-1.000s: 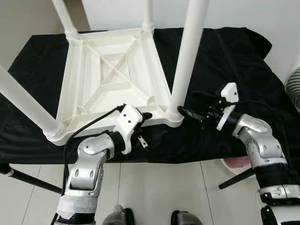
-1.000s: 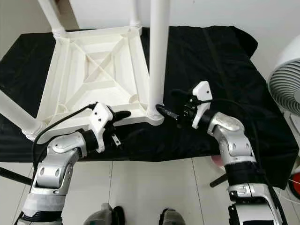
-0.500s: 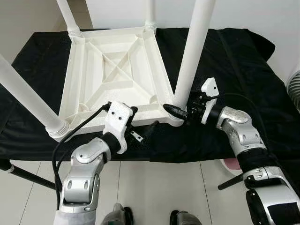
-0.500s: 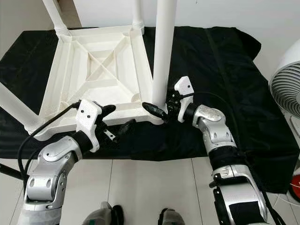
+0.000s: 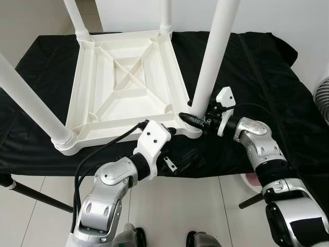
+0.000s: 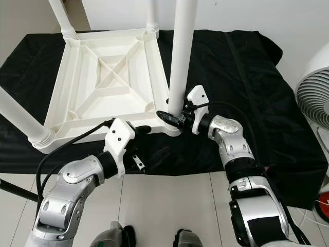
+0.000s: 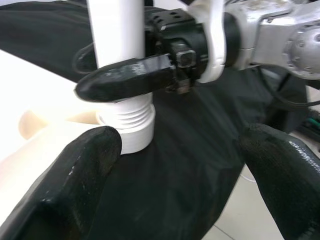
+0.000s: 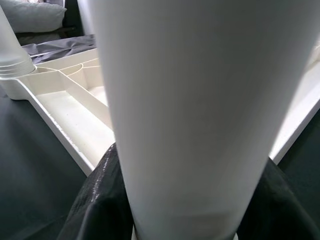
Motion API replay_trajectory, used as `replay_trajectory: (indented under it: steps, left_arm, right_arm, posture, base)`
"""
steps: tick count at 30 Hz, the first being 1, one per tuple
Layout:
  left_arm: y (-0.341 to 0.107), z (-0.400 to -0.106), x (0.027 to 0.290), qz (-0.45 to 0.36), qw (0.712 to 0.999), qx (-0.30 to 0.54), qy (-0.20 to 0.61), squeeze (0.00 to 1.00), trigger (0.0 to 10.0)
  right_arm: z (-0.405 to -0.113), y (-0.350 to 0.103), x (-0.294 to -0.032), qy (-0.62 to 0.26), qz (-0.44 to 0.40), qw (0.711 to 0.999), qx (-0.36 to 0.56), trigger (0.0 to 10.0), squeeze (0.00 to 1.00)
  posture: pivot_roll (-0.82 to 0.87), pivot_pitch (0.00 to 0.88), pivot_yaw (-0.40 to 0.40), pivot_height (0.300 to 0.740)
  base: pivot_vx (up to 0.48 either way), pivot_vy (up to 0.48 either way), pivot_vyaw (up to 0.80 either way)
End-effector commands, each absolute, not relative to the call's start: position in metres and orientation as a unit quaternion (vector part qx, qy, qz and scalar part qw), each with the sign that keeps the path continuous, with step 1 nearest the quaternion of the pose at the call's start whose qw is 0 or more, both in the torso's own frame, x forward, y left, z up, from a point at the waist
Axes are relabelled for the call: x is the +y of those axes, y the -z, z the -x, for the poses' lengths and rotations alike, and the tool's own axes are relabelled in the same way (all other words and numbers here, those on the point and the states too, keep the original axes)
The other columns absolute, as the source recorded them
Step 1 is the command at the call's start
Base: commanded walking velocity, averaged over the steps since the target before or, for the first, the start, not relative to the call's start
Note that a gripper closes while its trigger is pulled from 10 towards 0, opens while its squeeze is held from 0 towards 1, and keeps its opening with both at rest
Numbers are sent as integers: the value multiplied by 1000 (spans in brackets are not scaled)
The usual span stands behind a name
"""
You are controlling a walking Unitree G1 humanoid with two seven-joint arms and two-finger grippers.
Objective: Building children table
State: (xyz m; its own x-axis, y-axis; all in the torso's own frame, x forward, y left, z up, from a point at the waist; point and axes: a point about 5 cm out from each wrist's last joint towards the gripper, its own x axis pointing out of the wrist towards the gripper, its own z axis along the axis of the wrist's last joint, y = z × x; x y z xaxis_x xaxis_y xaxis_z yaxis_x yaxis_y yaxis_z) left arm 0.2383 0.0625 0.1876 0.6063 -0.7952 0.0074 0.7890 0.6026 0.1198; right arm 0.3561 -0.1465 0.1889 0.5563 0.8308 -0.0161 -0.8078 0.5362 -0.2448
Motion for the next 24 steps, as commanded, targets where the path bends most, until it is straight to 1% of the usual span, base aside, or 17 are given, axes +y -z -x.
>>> replay_trajectory:
  steps: [1, 7, 8, 9, 10, 11, 12, 13, 14, 16, 17, 18, 20, 22, 23, 24]
  left_arm:
    - [-186, -236, 62, -55, 889, -28, 454, 0, 10000]
    - [-186, -236, 60, -61, 886, -28, 458, 0, 10000]
    - [-186, -237, 59, -64, 887, -30, 456, 0, 10000]
    - [-186, -237, 59, -64, 887, -30, 456, 0, 10000]
    - [-186, -237, 59, -66, 888, -32, 454, 0, 10000]
    - [-186, -237, 59, -66, 888, -32, 454, 0, 10000]
    - [-187, -238, 59, -67, 889, -34, 451, 0, 10000]
    - [-187, -238, 59, -67, 889, -34, 451, 0, 10000]
    - [-188, -238, 59, -66, 891, -36, 448, 0, 10000]
    - [-188, -238, 59, -66, 891, -36, 448, 0, 10000]
    - [-188, -238, 59, -67, 891, -37, 448, 0, 10000]
    - [-188, -238, 59, -67, 891, -37, 448, 0, 10000]
    - [-187, -239, 60, -70, 891, -38, 447, 0, 10000]
    - [-187, -239, 60, -70, 891, -38, 447, 0, 10000]
    - [-187, -240, 60, -72, 892, -40, 445, 0, 10000]
    - [-187, -240, 60, -72, 892, -40, 445, 0, 10000]
  right_arm:
    - [-356, -188, -145, -473, 115, 872, -49, 0, 0]
    - [-356, -185, -146, -463, 123, 876, -45, 0, 0]
    - [-359, -184, -148, -429, 134, 892, -43, 10000, 0]
    - [-359, -184, -148, -429, 134, 892, -43, 10000, 0]
    - [-363, -183, -150, -394, 140, 908, -38, 10000, 0]
    - [-363, -183, -150, -394, 140, 908, -38, 10000, 0]
    - [-365, -183, -151, -362, 144, 920, -37, 10000, 0]
    - [-365, -183, -151, -362, 144, 920, -37, 10000, 0]
    - [-364, -187, -149, -326, 127, 936, -51, 10000, 0]
    - [-364, -187, -149, -326, 127, 936, -51, 10000, 0]
    - [-362, -190, -146, -310, 114, 942, -58, 10000, 0]
    - [-362, -190, -146, -310, 114, 942, -58, 10000, 0]
    - [-356, -190, -138, -269, 86, 957, -60, 10000, 0]
    - [-356, -190, -138, -269, 86, 957, -60, 10000, 0]
    - [-350, -188, -131, -245, 69, 965, -63, 10000, 0]
    - [-350, -188, -131, -245, 69, 965, -63, 10000, 0]
  posture:
    - [-70, 118, 52, 740]
    - [-77, 122, 51, 740]
    - [-80, 123, 52, 740]
    - [-80, 123, 52, 740]
    - [-80, 125, 50, 740]
    - [-80, 125, 50, 740]
    - [-80, 125, 50, 740]
    - [-80, 125, 50, 740]
    - [-82, 126, 49, 740]
    - [-82, 126, 49, 740]
    - [-82, 126, 49, 740]
    - [-82, 126, 49, 740]
    - [-89, 121, 46, 740]
    - [-89, 121, 46, 740]
    - [-92, 119, 39, 740]
    - [-92, 119, 39, 740]
  base:
    - [0, 0, 0]
    - [0, 0, 0]
    - [0, 0, 0]
    - [0, 0, 0]
    - [0, 0, 0]
    - [0, 0, 0]
    - [0, 0, 0]
    - [0, 0, 0]
    - [0, 0, 0]
    - [0, 0, 0]
    - [0, 0, 0]
    - [0, 0, 0]
    - [0, 0, 0]
    - [0, 0, 0]
    - [0, 0, 0]
    - [0, 0, 0]
